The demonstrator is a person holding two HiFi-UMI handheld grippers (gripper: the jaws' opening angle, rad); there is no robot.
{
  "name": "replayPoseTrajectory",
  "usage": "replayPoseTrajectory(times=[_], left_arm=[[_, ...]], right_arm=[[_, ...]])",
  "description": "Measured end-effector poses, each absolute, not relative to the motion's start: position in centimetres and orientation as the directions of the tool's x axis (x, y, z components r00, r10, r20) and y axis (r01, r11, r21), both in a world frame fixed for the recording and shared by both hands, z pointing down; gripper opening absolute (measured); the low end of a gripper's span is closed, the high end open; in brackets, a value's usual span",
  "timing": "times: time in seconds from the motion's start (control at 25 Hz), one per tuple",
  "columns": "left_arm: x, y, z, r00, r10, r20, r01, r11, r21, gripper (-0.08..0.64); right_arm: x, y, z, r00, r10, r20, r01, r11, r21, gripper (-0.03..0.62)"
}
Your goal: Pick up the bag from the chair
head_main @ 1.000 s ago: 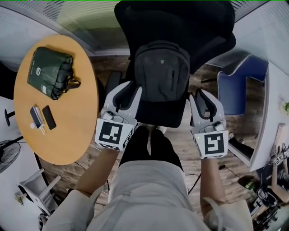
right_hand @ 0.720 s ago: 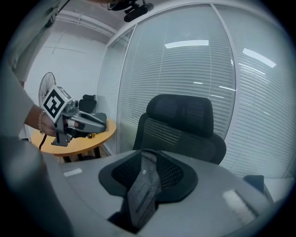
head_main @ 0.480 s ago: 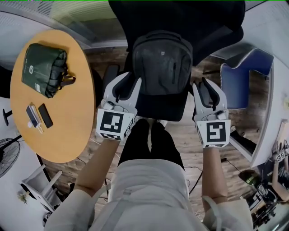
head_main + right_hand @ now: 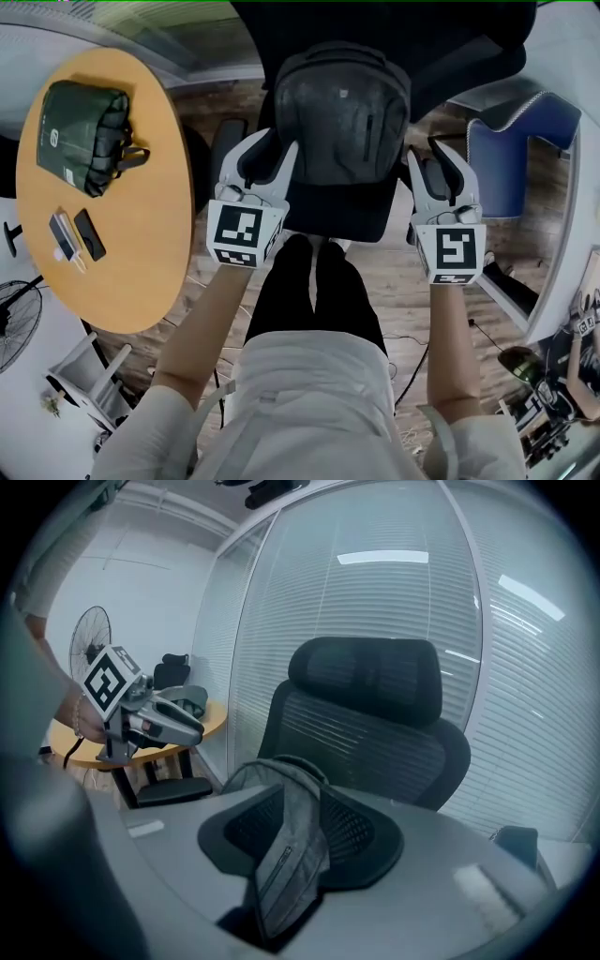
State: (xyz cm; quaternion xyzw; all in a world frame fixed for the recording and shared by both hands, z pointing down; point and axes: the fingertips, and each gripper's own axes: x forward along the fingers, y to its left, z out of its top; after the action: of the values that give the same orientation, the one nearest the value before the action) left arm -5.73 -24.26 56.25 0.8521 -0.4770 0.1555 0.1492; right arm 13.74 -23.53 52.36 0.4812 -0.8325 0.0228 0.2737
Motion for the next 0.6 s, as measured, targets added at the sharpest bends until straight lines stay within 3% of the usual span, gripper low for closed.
replayPoseTrajectory(times=[0.6], left_arm=[[-6.1, -26.5, 62.0, 0.465, -0.755, 0.461, -0.875, -0.472, 0.110, 0.164]], right_arm=[[15.4, -25.7, 58.9, -0.351, -0.770, 0.533, -0.837, 0.513, 0.189, 0.147]])
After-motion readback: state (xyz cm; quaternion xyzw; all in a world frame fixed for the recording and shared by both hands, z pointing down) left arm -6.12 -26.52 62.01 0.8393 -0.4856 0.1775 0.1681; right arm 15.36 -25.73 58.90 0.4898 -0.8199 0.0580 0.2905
